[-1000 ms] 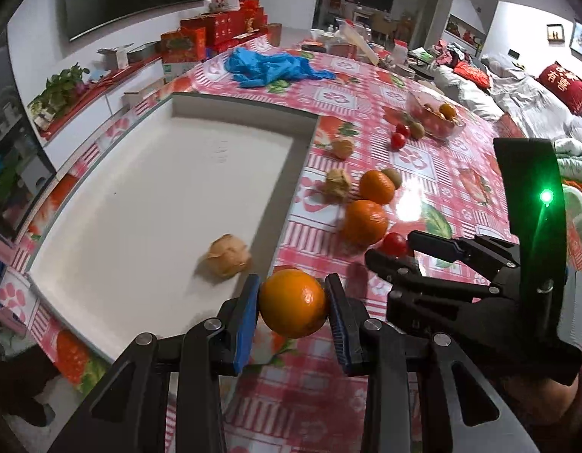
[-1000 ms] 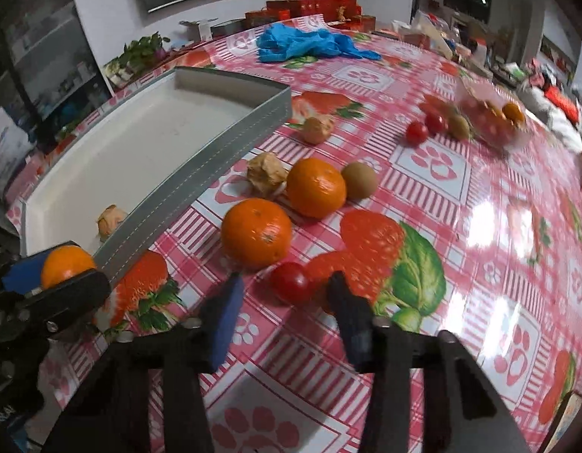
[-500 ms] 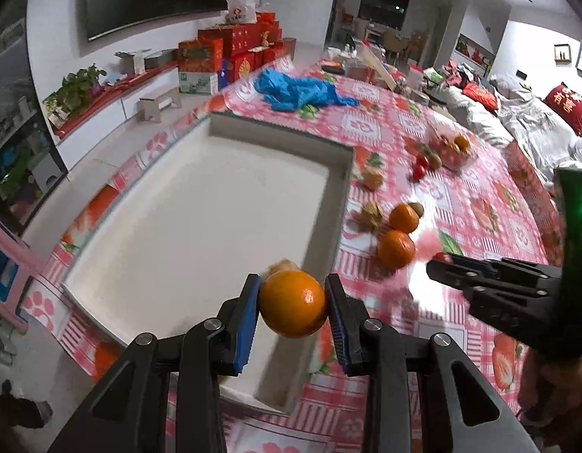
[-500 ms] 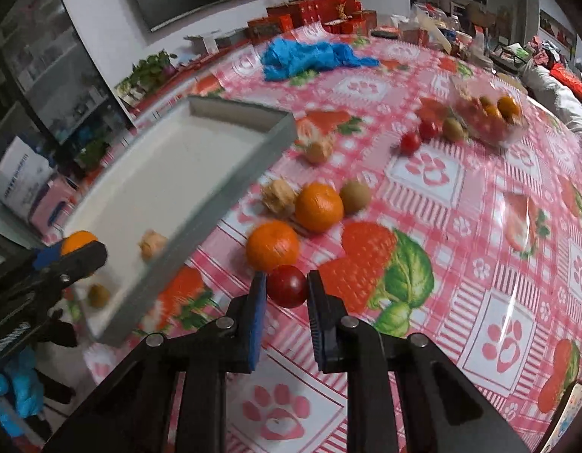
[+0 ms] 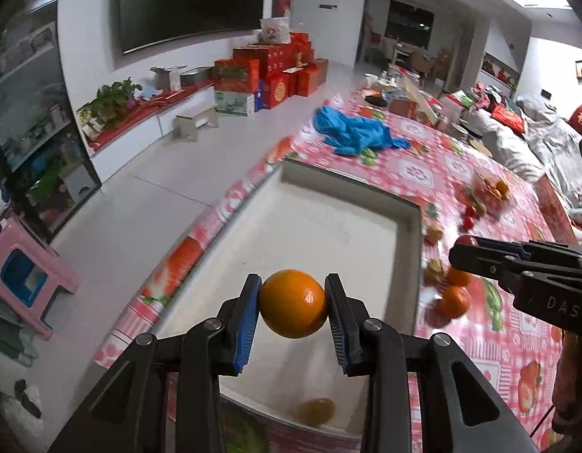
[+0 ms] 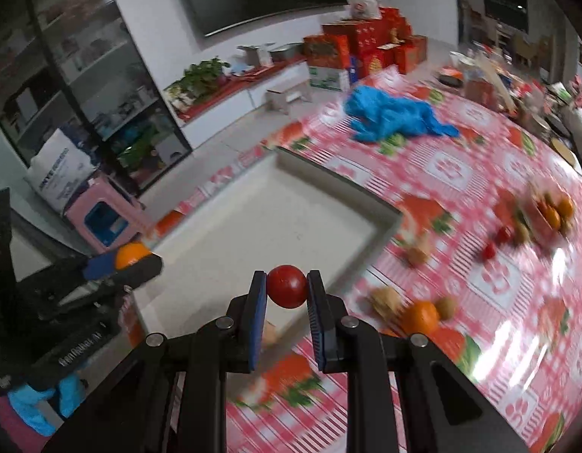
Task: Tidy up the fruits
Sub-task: 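Lift the mandarin over the tray with the left tool while the right tool grasps a cherry tomato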
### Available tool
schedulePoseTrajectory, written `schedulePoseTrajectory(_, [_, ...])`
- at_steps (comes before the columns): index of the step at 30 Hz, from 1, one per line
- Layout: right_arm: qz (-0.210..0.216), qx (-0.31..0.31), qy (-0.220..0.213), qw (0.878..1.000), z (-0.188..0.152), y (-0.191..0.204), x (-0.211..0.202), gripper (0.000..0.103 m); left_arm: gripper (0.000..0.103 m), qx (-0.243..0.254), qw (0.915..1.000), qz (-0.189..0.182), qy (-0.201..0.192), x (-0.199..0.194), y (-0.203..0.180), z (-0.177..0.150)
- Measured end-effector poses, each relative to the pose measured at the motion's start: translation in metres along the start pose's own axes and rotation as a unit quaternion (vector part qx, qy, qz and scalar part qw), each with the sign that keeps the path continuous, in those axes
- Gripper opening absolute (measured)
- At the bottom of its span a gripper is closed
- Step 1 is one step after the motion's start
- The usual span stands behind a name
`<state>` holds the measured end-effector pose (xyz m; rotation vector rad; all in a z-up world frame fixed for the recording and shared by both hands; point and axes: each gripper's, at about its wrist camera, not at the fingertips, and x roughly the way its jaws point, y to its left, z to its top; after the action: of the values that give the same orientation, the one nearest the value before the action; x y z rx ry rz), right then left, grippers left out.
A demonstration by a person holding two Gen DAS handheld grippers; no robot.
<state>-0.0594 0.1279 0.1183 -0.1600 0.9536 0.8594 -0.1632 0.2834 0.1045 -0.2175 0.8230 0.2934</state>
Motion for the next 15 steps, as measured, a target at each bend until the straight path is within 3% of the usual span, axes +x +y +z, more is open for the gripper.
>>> schedulePoseTrajectory(5, [0.012, -0.013, 0.025, 1.0, 0.007, 0.022, 0.027, 0.023, 0.036, -0.005, 0.9998, 0.007, 0.02, 0.017, 0.006, -0.005])
schedulePoseTrajectory(12, [0.025, -0.001, 0.079, 0.997, -0.014, 0.026, 0.069, 0.025, 0.036, -0.018, 0.9981, 0.026, 0.053, 0.039, 0.009, -0.024])
schedulePoseTrajectory(14, [0.033, 0.001, 0.092, 0.995, -0.019, 0.025, 0.076, 0.027, 0.047, -0.016, 0.9974, 0.035, 0.06, 0.041, 0.01, -0.028])
schedulePoseTrajectory(15, [0.028, 0.001, 0.092, 0.995, -0.021, 0.024, 0.078, 0.03, 0.063, -0.019, 0.9968, 0.047, 0.063, 0.041, 0.011, -0.03])
